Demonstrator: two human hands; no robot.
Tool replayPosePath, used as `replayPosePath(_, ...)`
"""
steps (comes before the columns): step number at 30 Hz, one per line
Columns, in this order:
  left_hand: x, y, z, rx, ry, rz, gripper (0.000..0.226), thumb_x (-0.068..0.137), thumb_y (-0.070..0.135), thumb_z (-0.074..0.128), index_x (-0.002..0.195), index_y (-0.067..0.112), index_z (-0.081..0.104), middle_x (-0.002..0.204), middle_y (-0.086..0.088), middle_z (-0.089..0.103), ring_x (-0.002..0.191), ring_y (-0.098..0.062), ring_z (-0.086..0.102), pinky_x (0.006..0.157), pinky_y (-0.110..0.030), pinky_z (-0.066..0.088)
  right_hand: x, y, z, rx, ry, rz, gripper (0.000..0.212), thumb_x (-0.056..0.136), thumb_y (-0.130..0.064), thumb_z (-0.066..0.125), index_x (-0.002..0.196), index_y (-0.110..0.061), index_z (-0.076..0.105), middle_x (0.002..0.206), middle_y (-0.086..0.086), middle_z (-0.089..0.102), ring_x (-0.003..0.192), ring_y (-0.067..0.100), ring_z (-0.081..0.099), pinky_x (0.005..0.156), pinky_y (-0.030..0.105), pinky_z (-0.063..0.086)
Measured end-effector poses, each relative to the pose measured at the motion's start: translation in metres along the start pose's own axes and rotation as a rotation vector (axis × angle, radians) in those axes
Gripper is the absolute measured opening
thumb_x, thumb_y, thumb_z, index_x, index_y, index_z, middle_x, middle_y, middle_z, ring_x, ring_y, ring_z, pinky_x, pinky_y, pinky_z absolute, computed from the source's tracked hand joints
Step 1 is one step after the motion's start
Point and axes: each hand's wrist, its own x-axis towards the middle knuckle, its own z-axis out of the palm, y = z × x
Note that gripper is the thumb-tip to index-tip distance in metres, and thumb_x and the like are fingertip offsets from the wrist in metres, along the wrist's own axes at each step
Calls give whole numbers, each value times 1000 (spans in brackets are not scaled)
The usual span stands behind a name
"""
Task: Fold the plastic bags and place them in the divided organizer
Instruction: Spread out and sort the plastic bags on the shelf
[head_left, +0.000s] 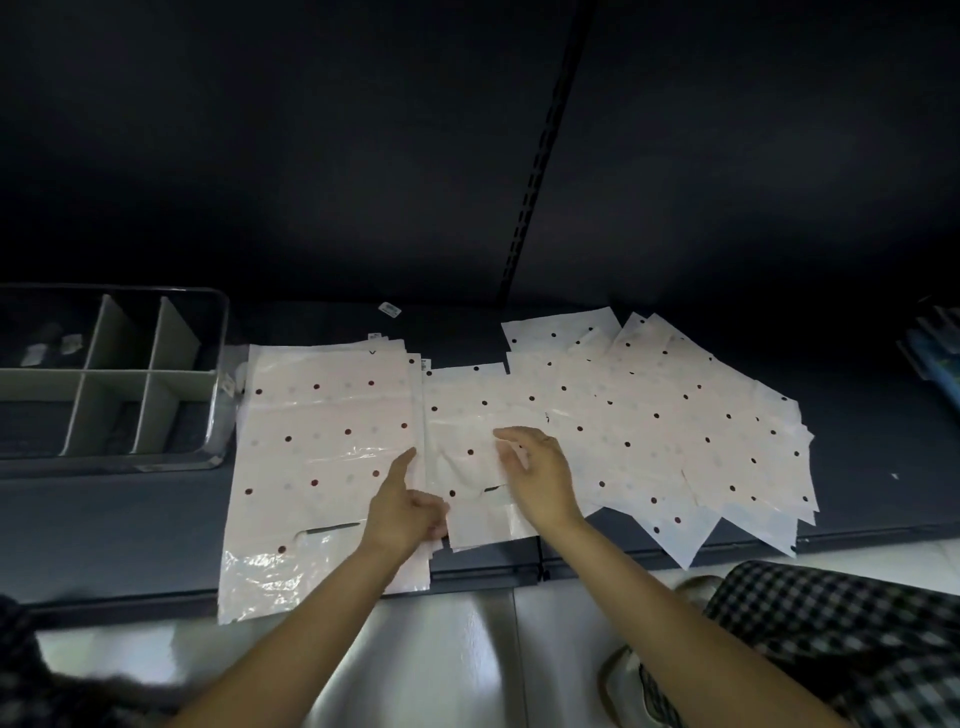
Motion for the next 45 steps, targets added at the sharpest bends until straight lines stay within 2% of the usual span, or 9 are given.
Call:
replayPosePath(9,4,-19,2,1122,214,733,50,69,9,77,116,23,66,102,-10,59,90,-33,58,66,-35,50,0,86,-66,-586,62,241,64,94,-48,47,148,-25,24,158,1,11,146,21,6,119,37,8)
replayPosePath(13,9,-33,0,1526,-95,597,51,99,48,27,148,39,15,159,7,3,146,-24,7,116,-46,8,-1,106,-88,-457,126,194,41,91,-36,58,130,-24,56,148,0,39,140,20,27,115,35,24)
replayPosePath(19,8,-38,-3,1525,-168,547,79,75,65,-17,148,38,-4,155,9,-16,146,-24,-8,117,-46,0,6,95,-105,-178,225,165,34,99,-26,44,85,-3,66,91,10,68,93,31,60,79,37,47)
replayPosePath(26,-4,-3,22,615,-297,361,93,75,63,57,150,34,9,150,18,16,141,-6,13,116,-27,11,-1,15,-55,-36,252,146,25,98,-23,46,93,-15,69,89,-1,61,76,12,53,64,20,37)
replayPosePath(30,-12,24,34,88,-488,244,85,74,38,75,142,32,25,141,16,40,124,7,43,100,-13,37,-8,-23,-25,164,-220,222,33,100,-33,41,100,-17,69,90,-7,64,79,6,59,79,23,47)
replayPosePath(35,-1,38,9,407,-233,335,54,88,2,60,137,19,42,127,-1,57,117,-19,54,94,-27,42,-1,-16,-35,182,-160,127,35,93,-24,57,126,-14,56,121,-1,55,110,13,53,101,30,44)
replayPosePath(39,3,57,-11,471,-605,291,47,90,-3,54,122,32,52,116,7,64,106,-7,61,88,-22,50,14,-2,-55,165,-355,68,75,82,-33,71,144,-29,30,143,-12,36,131,3,31,109,28,27)
replayPosePath(42,10,71,-25,460,-735,270,49,92,2,56,125,36,50,117,16,64,103,3,61,84,-11,47,22,5,-57,334,-554,154,32,85,-21,69,112,-5,60,107,2,67,97,15,63,89,33,49)
replayPosePath(45,22,72,-29,527,-374,388,52,91,10,60,129,42,45,130,18,50,111,3,53,85,-4,38,28,10,-48,414,-465,202,12,89,-17,63,88,-6,65,82,-7,69,77,8,64,72,21,49)
